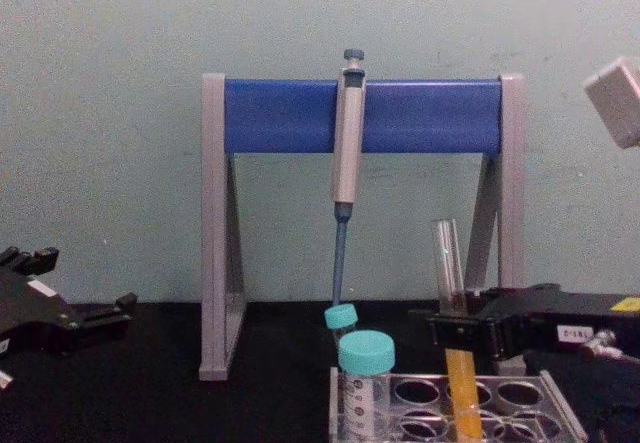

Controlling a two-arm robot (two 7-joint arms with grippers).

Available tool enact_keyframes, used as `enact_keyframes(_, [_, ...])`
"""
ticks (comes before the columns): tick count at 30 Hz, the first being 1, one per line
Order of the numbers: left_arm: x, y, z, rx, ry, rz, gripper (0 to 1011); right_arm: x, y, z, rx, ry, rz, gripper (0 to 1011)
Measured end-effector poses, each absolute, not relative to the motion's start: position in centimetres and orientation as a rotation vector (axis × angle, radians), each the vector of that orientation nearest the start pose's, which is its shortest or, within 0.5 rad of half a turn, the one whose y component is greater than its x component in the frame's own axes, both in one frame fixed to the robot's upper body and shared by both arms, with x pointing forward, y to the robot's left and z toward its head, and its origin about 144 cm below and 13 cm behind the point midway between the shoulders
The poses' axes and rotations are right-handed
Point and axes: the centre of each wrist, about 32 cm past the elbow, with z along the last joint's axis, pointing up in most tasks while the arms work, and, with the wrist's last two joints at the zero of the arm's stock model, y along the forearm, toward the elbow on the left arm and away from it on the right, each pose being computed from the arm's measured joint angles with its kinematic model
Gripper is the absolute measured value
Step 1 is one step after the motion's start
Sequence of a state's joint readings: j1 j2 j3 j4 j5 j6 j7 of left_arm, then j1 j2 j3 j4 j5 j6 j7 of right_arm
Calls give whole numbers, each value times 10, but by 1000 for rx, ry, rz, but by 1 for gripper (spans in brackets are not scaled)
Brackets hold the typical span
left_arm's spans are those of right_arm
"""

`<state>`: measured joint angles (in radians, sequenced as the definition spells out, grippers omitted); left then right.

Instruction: Pick up the test tube from the test tube rack, shake it, then place it back into the test tube rack.

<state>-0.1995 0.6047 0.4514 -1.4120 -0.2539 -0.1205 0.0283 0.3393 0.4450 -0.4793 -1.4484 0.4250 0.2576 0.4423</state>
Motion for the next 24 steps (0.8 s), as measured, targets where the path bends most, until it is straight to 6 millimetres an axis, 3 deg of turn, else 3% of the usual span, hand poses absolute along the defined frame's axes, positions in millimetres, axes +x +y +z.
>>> enact_keyframes(13, [489, 310, 1140, 304, -285, 1248, 1001, 526, -238, 1186, -261, 112, -769, 260])
enact_keyframes(24, [489, 310, 1140, 304, -285, 1248, 1001, 526, -238, 1186, -261, 111, -769, 232])
